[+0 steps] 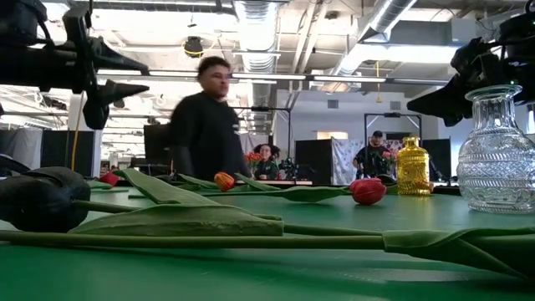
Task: Sort flowers into vase by color
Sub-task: Put the bottom right orange tulip into the yellow flower vase
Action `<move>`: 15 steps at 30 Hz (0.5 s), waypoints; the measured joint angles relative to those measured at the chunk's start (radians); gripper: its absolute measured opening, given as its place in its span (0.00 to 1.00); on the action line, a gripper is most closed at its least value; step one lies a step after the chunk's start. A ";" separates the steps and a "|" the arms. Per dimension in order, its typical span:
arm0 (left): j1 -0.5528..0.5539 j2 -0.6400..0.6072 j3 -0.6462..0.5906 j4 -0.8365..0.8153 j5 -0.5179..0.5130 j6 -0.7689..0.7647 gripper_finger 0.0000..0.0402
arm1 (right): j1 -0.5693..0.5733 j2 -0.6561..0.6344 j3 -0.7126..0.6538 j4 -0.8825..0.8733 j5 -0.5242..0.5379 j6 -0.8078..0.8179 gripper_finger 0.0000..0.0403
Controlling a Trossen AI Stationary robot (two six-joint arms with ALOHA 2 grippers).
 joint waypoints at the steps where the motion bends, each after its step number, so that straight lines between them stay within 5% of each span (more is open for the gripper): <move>1: 0.000 0.000 0.000 0.004 0.000 -0.032 0.39 | 0.000 0.000 0.000 0.004 0.000 0.013 0.12; 6: 0.000 0.000 0.000 0.007 0.004 -0.217 0.39 | 0.017 0.000 0.000 0.087 0.000 0.112 0.12; 15: 0.000 0.023 0.031 0.050 -0.001 -0.010 0.39 | 0.068 0.063 0.129 0.047 -0.005 0.328 0.10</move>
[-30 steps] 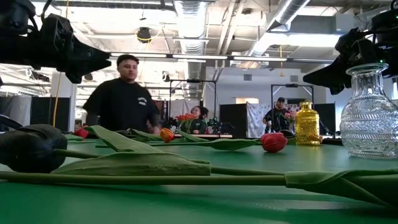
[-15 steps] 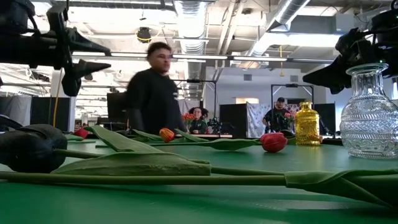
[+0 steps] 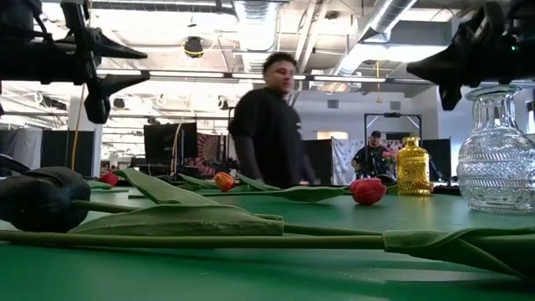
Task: Sort flowers into vase by color
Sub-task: Put the bottom right orange tulip into the yellow flower vase
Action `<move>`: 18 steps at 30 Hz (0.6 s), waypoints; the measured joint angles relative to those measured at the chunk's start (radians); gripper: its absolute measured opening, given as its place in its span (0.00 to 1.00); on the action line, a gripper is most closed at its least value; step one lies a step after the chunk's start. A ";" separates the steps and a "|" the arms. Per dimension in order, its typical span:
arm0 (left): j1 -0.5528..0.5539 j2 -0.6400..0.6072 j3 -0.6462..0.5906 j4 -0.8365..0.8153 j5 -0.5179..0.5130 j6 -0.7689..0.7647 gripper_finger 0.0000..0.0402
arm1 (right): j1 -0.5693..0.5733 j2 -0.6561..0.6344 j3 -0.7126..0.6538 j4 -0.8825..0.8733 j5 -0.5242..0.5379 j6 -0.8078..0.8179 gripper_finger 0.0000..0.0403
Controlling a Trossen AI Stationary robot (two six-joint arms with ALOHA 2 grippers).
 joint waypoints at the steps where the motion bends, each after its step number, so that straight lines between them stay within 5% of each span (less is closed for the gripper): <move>1: 0.000 0.011 0.013 0.004 0.000 0.031 0.39 | 0.003 0.019 0.027 -0.025 -0.004 0.000 0.10; 8: 0.025 0.178 0.089 0.004 0.018 0.241 0.39 | 0.012 0.231 0.314 -0.427 0.010 0.120 0.06; 18: 0.174 0.470 0.238 0.006 0.217 0.420 0.39 | 0.052 0.552 0.798 -1.116 -0.011 0.449 0.08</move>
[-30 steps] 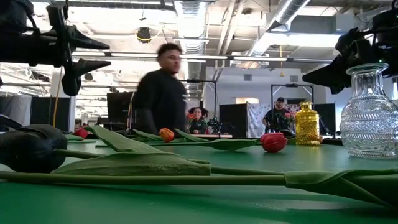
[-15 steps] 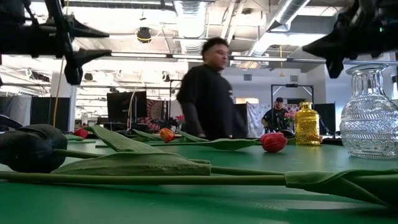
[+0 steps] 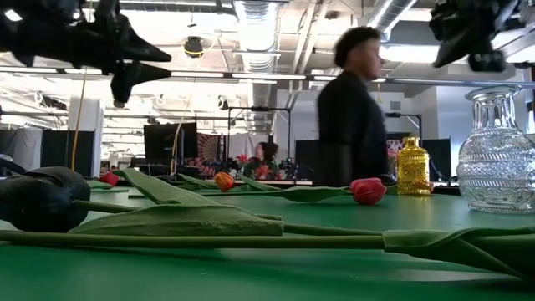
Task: Sort flowers into vase by color
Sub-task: Put the bottom right orange tulip into the yellow flower vase
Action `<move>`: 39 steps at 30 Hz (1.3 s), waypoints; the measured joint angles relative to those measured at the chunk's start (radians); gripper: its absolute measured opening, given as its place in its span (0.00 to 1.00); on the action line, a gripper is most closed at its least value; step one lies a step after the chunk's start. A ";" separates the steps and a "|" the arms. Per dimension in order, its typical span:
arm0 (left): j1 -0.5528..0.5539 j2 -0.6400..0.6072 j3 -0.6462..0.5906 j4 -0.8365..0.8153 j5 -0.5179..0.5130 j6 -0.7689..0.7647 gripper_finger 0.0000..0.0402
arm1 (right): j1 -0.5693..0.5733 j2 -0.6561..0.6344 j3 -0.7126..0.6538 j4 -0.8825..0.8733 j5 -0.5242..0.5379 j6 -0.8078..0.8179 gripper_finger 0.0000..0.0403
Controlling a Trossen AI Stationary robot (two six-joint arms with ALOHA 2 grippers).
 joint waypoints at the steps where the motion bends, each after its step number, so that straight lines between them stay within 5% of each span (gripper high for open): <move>1: 0.010 0.026 0.016 -0.002 0.019 0.017 0.39 | 0.022 0.018 0.029 -0.046 -0.012 0.044 0.08; 11: 0.031 0.226 0.136 -0.002 0.095 0.114 0.39 | 0.475 0.109 0.081 -0.145 -0.006 0.548 0.08; 22: 0.031 0.295 0.148 0.002 0.126 0.079 0.39 | 1.049 0.285 0.081 -0.135 0.259 1.012 0.09; 31: 0.031 0.294 0.149 0.060 0.112 0.075 0.39 | 1.106 0.514 0.003 -0.038 0.167 1.100 0.16; 39: 0.031 0.294 0.149 0.080 0.106 0.032 0.39 | 1.103 0.537 -0.130 0.171 0.163 1.146 0.39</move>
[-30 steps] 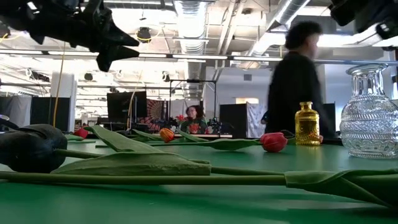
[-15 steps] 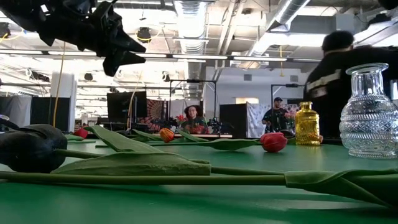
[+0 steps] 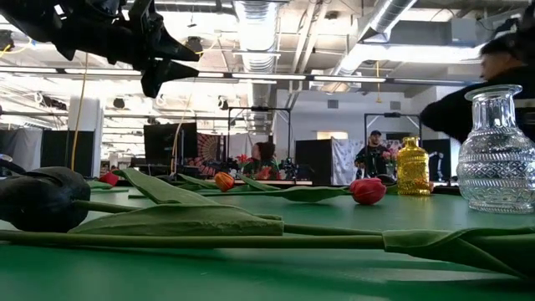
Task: Sort flowers into vase by color
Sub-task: Put the bottom right orange tulip into the yellow flower vase
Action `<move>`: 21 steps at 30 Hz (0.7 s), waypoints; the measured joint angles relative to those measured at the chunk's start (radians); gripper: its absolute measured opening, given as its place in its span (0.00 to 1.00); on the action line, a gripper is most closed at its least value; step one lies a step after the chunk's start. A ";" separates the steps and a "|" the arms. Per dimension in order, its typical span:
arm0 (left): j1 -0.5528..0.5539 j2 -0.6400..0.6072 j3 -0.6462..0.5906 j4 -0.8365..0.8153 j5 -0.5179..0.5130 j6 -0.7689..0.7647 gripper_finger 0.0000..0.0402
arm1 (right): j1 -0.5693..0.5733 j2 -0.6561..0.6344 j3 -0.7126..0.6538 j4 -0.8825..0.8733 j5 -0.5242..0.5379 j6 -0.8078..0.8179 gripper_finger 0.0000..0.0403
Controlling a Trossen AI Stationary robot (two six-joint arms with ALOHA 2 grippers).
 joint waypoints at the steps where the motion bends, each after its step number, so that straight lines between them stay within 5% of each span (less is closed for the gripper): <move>1: 0.000 0.000 0.000 0.000 0.000 -0.007 0.39 | 0.007 0.000 -0.017 0.006 -0.001 0.007 0.42; 8: 0.000 0.000 0.000 0.000 -0.002 -0.016 0.39 | 0.045 0.012 -0.100 0.076 -0.031 0.050 0.53; 21: 0.000 0.000 0.000 -0.004 -0.034 -0.027 0.39 | 0.051 0.208 -0.150 0.231 -0.031 0.039 0.45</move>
